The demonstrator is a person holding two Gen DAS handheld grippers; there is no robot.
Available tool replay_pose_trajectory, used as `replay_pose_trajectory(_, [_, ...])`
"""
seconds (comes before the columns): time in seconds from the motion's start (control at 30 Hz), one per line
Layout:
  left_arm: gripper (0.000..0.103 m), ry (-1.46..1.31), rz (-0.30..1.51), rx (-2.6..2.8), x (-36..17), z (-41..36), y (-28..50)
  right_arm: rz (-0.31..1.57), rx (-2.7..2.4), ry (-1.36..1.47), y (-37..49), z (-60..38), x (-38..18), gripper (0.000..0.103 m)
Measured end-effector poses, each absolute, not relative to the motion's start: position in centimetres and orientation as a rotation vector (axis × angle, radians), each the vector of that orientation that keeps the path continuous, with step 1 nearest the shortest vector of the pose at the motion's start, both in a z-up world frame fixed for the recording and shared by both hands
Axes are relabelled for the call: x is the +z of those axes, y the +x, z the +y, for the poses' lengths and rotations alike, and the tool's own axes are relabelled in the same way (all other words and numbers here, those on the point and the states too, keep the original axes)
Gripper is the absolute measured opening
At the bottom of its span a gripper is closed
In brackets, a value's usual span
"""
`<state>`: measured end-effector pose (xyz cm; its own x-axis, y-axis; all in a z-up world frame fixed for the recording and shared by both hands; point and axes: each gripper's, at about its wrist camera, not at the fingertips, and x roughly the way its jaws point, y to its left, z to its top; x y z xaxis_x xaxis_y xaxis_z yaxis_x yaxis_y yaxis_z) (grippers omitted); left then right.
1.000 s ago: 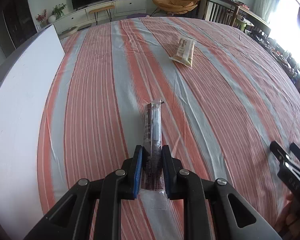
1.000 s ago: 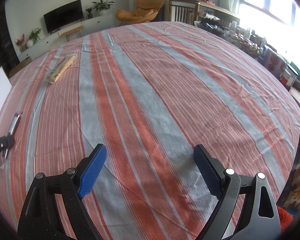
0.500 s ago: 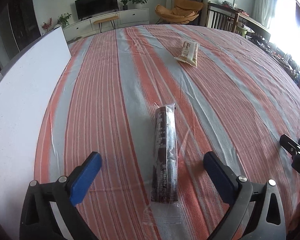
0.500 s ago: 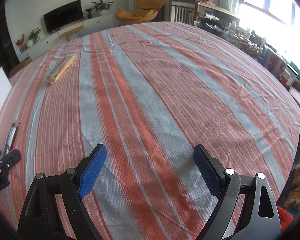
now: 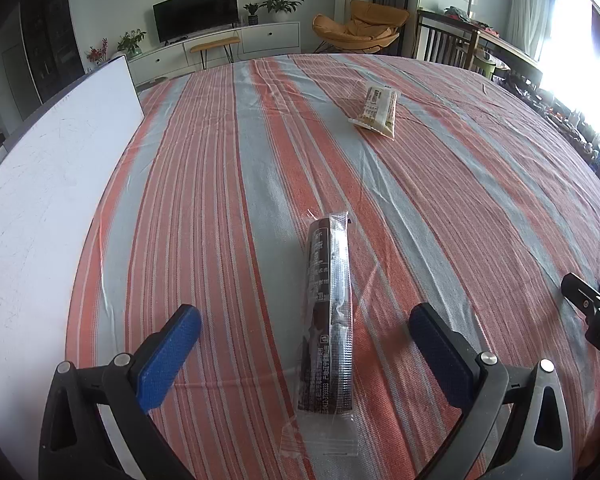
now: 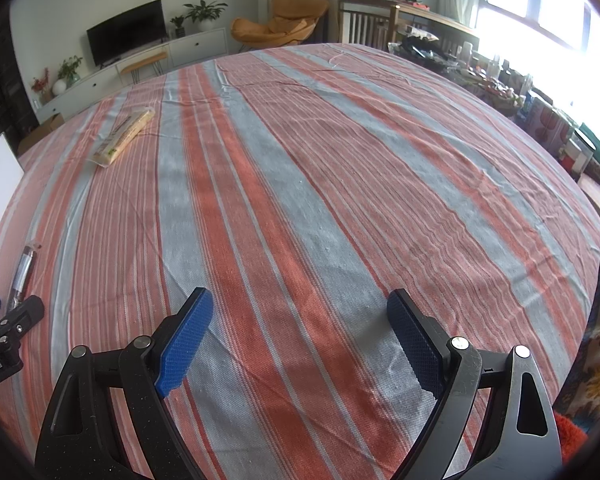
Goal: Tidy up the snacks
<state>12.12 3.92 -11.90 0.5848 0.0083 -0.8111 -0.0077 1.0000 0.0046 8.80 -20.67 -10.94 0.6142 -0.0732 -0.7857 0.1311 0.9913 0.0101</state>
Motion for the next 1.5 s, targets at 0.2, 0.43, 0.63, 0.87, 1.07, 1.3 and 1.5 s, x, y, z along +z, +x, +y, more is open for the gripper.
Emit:
replay_pose_trajectory(0.2, [0.103, 0.001, 0.946, 0.009, -11.9, 3.9, 12.1, 0.902, -0.118, 0.069, 8.8, -20.7, -10.9, 0.091])
replay_pose_trajectory(0.43, [0.103, 0.001, 0.946, 0.009, -11.9, 3.9, 12.1, 0.902, -0.118, 0.069, 8.8, -20.7, -10.9, 0.091])
replay_pose_trajectory(0.63, [0.103, 0.001, 0.946, 0.009, -11.9, 3.9, 12.1, 0.902, -0.118, 0.069, 8.8, -20.7, -10.9, 0.091])
replay_pose_trajectory(0.87, [0.103, 0.008, 0.985, -0.025, -11.7, 4.1, 12.3, 0.901, -0.109, 0.073, 8.8, -20.7, -10.9, 0.091])
replay_pose_trajectory(1.07, [0.103, 0.013, 0.954, -0.023, -11.8, 4.9, 11.3, 0.981, 0.019, 0.139, 11.7, -20.5, -9.6, 0.090])
replay_pose_trajectory(1.3, [0.103, 0.020, 0.946, -0.028, -11.8, 4.6, 11.3, 1.076, 0.265, 0.192, 24.5, -13.2, -6.3, 0.088])
replay_pose_trajectory(1.5, [0.103, 0.020, 0.946, -0.029, -11.8, 4.6, 11.4, 1.197, 0.258, 0.177, 32.0, -7.0, -9.8, 0.087])
